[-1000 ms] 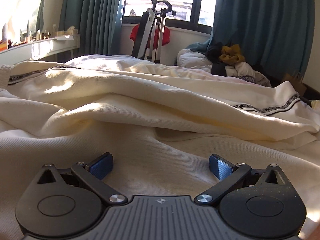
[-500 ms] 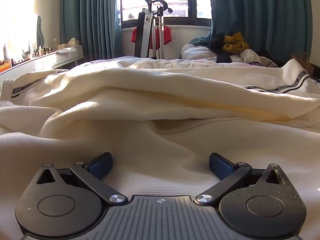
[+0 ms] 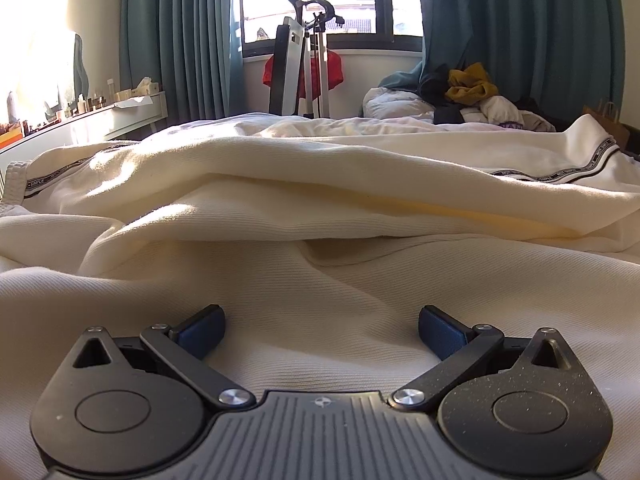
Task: Fold clothes
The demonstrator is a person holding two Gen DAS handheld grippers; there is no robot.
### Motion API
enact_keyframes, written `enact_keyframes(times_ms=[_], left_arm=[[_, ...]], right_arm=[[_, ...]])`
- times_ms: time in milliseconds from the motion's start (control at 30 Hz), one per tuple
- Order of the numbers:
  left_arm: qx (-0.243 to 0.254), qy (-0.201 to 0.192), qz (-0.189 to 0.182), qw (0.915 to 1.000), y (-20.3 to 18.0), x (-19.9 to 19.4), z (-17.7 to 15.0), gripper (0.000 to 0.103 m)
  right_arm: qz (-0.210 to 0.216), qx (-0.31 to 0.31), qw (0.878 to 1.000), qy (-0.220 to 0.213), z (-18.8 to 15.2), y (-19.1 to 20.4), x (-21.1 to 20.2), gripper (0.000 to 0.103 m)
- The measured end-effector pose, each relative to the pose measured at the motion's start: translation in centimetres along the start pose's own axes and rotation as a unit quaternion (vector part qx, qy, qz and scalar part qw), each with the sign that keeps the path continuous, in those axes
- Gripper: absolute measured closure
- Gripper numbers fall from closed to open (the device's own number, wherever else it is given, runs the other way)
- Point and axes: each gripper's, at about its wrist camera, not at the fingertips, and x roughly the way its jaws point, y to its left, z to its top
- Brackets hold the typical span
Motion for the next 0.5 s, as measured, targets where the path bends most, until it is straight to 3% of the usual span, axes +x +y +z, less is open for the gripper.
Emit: enact_keyframes(times_ms=[133, 500], left_arm=[[0.001, 0.0, 0.0, 1.0, 0.1, 0.0, 0.0, 0.0], [0.001, 0.0, 0.0, 1.0, 0.2, -0.1, 0.1, 0.0]], right_arm=[[0.013, 0.002, 1.0, -0.017, 1.0, 0.1, -1.2, 0.096], [-0.017, -0.047, 0.999, -0.012, 0.6, 0.8, -0.8, 0.096]])
